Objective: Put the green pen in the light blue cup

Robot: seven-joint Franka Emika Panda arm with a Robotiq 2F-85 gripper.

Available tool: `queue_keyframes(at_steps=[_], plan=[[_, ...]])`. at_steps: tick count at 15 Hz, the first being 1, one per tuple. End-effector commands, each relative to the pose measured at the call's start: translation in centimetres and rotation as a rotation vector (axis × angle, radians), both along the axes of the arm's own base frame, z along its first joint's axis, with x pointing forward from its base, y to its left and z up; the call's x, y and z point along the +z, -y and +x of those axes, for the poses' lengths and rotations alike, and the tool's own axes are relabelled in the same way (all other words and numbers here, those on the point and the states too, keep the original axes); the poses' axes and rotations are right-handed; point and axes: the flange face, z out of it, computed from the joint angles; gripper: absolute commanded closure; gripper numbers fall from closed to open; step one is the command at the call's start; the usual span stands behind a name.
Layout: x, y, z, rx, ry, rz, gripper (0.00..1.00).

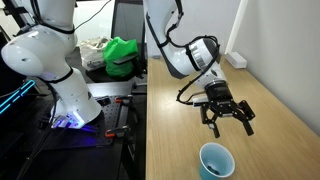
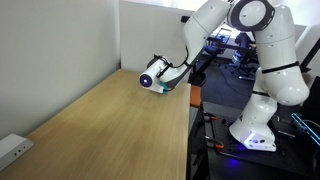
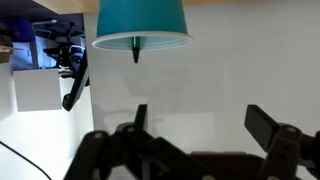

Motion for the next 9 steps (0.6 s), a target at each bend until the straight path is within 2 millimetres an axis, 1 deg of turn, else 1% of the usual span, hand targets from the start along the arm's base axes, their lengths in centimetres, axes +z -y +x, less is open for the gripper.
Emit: queue_keyframes(at_steps=[1, 9], plan=[[2.9, -1.2, -1.0, -0.026, 0.011, -0.01, 0.0], [7.2, -2.6, -2.1, -0.068, 0.054, -0.045, 0.0]])
